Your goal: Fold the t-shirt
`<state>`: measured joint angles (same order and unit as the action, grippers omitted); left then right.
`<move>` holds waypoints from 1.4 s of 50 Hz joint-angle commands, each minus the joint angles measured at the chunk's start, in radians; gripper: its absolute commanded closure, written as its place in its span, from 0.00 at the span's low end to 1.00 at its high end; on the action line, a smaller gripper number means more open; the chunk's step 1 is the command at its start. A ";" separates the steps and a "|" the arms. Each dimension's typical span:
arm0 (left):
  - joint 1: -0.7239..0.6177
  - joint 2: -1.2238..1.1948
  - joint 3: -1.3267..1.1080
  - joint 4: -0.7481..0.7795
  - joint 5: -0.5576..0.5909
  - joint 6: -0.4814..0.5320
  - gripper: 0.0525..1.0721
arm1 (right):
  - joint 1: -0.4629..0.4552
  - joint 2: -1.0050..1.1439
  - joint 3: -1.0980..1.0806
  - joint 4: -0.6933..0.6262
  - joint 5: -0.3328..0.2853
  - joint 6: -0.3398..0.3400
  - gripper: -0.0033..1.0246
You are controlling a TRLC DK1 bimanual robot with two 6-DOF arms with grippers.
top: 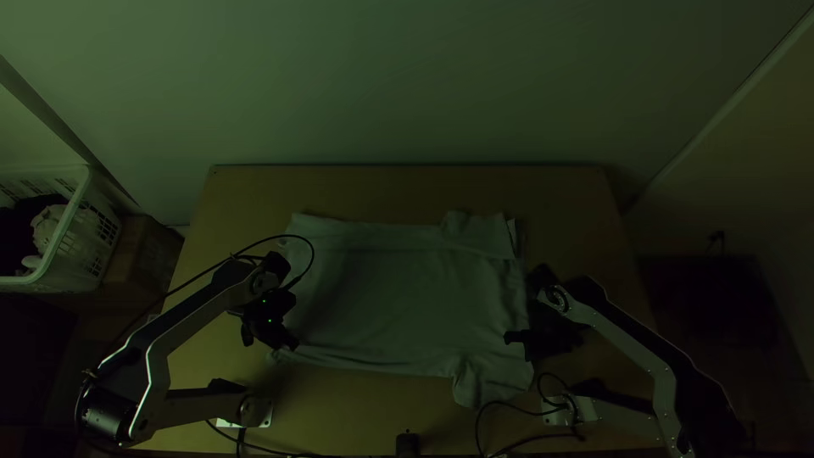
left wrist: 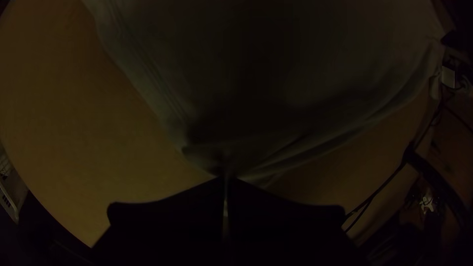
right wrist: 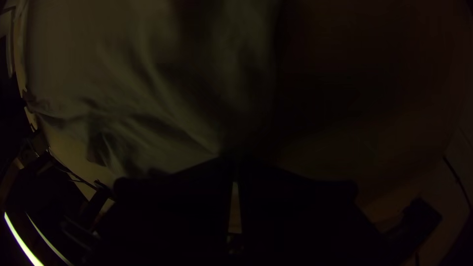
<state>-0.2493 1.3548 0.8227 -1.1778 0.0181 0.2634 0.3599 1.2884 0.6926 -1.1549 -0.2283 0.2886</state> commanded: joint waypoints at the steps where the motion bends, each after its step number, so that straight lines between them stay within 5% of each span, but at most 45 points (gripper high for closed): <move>1: 0.045 0.017 0.021 -0.003 0.009 0.043 0.97 | -0.044 -0.018 0.038 -0.037 0.000 -0.045 0.97; 15: 0.157 0.017 0.053 -0.002 0.011 0.100 0.97 | -0.101 -0.023 0.082 -0.058 0.012 -0.074 0.97; 46: 0.185 0.066 0.371 -0.075 0.069 0.068 0.98 | -0.085 0.029 0.303 -0.074 0.038 -0.052 0.97; 70: 0.197 0.204 0.604 -0.071 0.069 0.039 0.98 | -0.145 0.192 0.473 0.035 0.070 -0.051 0.97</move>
<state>-0.0658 1.5230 1.3647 -1.2358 0.0860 0.3138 0.2340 1.4422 1.1164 -1.1336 -0.1722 0.2310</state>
